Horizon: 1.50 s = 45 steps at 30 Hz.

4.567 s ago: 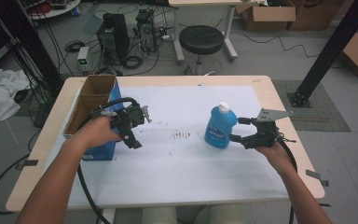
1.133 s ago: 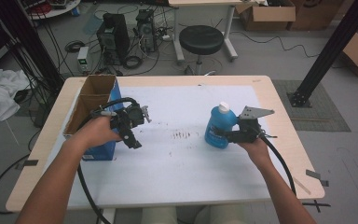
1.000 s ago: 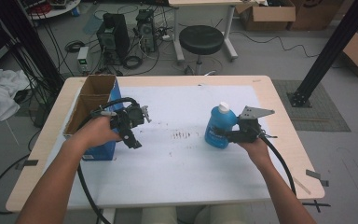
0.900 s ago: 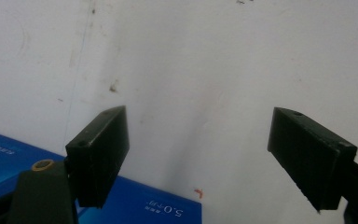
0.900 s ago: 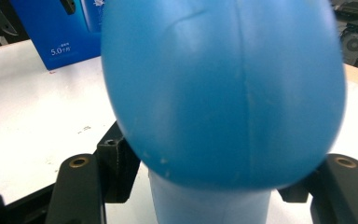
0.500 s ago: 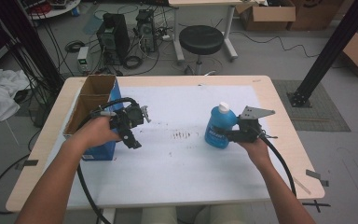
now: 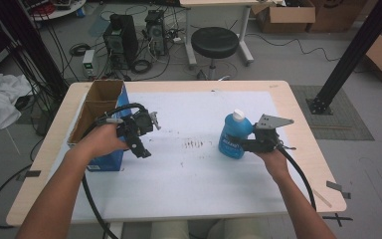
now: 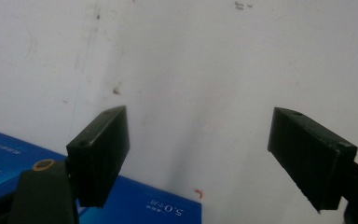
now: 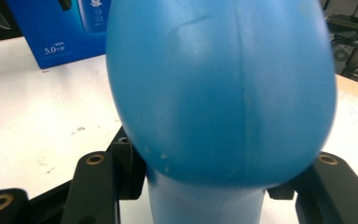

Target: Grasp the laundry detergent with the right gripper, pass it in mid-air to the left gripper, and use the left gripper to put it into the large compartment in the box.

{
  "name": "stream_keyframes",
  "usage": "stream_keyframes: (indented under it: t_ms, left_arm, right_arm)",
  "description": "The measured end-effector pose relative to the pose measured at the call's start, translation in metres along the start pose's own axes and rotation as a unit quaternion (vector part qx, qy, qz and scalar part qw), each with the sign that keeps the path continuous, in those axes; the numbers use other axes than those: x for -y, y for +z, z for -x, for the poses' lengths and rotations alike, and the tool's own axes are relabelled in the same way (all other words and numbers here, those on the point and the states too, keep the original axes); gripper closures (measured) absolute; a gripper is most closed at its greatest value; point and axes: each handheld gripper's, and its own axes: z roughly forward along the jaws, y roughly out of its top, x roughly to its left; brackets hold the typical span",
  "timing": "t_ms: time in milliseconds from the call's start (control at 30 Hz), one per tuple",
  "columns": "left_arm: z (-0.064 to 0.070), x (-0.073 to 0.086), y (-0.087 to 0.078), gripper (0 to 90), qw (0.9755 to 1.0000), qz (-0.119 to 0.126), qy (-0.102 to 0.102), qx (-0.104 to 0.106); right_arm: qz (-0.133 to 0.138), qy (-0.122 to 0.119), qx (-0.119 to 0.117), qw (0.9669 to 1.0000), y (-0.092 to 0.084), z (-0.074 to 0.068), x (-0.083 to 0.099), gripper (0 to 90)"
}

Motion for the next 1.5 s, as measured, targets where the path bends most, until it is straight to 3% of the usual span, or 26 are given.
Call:
stream_keyframes:
  t_ms: [167,233,467,767,1100,1433,1500]
  left_arm:
    - [0.002,-0.007,-0.013,21.4,0.9998,0.013,0.009,-0.008]
    - [0.004,-0.011,-0.018,21.3,0.9997,0.015,0.013,-0.012]
    - [0.009,-0.023,-0.027,21.2,0.9994,0.018,0.025,-0.013]
    - [0.018,-0.035,-0.035,21.1,0.9991,0.017,0.037,-0.005]
    - [0.029,-0.046,-0.045,21.1,0.9981,0.02,0.059,-0.001]
    - [0.035,-0.06,-0.056,21.0,0.9965,0.012,0.082,0.009]
    - [0.037,-0.064,-0.058,21.0,0.9961,0.012,0.086,0.011]
  right_arm:
    - [0.01,0.007,-0.009,0.9999,-0.01,0.002,-0.008,43.9]
    - [0.003,-0.01,-0.013,0.9999,-0.017,-0.001,-0.018,43.9]
    - [-0.006,-0.033,-0.04,0.9986,-0.026,-0.01,-0.037,43.9]
    - [-0.023,-0.068,-0.088,0.9935,-0.033,-0.028,-0.059,43.8]
    - [-0.017,-0.091,-0.134,0.9867,-0.024,-0.04,-0.076,43.7]
    - [-0.039,-0.109,-0.184,0.976,0.0,-0.047,-0.074,43.8]
    - [-0.04,-0.11,-0.186,0.9756,0.001,-0.047,-0.074,43.8]
